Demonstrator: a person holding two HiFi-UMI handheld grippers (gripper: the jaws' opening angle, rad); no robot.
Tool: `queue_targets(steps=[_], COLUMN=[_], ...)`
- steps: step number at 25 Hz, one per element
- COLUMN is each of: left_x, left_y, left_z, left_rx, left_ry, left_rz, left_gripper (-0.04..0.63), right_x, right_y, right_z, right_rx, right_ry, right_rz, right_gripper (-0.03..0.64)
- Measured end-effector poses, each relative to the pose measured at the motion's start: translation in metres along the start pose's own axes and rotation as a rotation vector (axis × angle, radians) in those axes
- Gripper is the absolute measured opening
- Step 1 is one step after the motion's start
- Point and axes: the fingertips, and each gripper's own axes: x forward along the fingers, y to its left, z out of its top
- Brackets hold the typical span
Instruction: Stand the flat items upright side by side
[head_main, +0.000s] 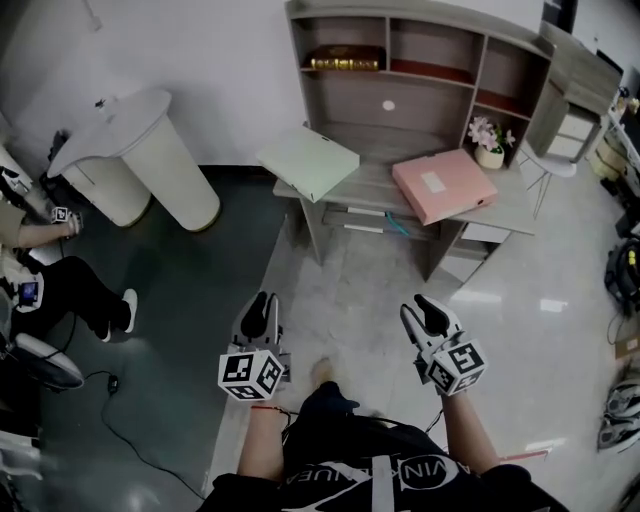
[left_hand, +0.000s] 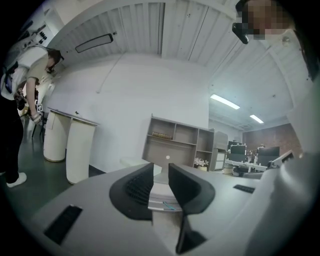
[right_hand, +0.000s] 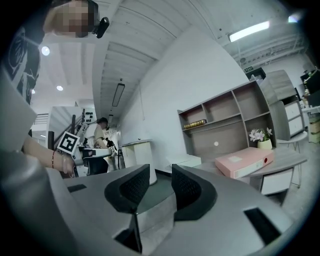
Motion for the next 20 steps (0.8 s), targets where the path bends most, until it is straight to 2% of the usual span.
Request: queue_targets(steps=[9,20], left_x=[0.065,0.124], left_y=[0.079,0.16], left_z=[0.019,0.027], left_rx=[-0.009,-0.032], left_ry=[0.004,0.03], left_rz=[-0.003,-0.015], left_gripper=[0.08,0.091], right_x=[0.107,0.208], right_y=[-0.004,0.0], right_z=[0.016,0.012], right_rx=[0.0,0.014], right_ry=[0.002,0.029], right_rz=[0.007,0.009], right_gripper=[0.155,0.155])
